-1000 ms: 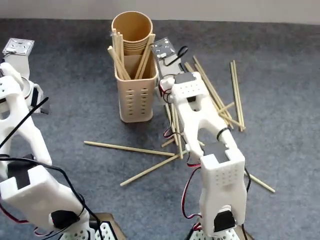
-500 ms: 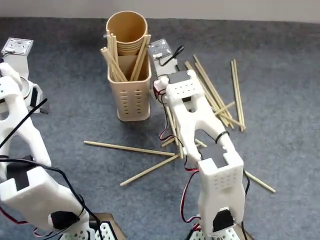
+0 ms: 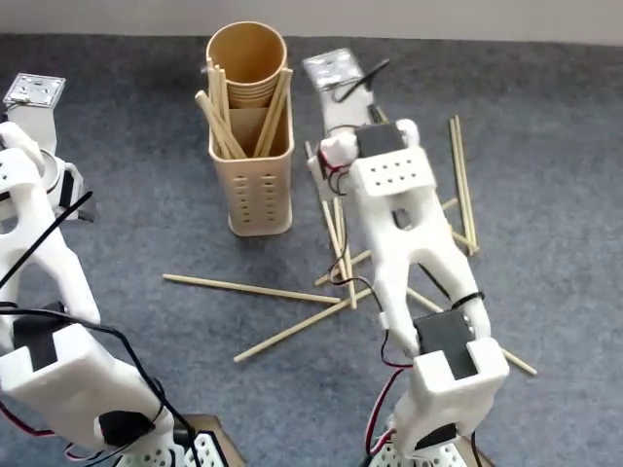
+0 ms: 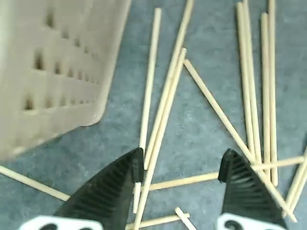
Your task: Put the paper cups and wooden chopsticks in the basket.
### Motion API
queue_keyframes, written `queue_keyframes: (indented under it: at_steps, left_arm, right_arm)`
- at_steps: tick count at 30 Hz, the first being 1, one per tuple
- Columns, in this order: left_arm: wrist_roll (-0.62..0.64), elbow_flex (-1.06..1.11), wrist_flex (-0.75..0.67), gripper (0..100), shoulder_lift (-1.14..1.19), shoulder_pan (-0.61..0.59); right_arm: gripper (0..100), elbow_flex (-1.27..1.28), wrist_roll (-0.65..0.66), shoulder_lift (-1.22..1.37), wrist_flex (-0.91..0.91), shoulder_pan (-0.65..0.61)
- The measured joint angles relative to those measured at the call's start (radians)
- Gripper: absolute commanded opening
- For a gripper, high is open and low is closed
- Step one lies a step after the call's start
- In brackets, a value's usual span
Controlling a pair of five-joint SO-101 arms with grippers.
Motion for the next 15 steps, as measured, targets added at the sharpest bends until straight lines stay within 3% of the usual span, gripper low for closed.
queue_keyframes:
  at_steps: [4,15]
  left_arm:
    - [0.000,0.000,0.000,22,0.000,0.000]
    - [0.000,0.000,0.000,22,0.000,0.000]
  right_arm:
    - [25.6,0.089,-0.028,0.040,-0.012,0.008]
    - [25.6,0.267,-0.048,0.127,-0.265,0.006]
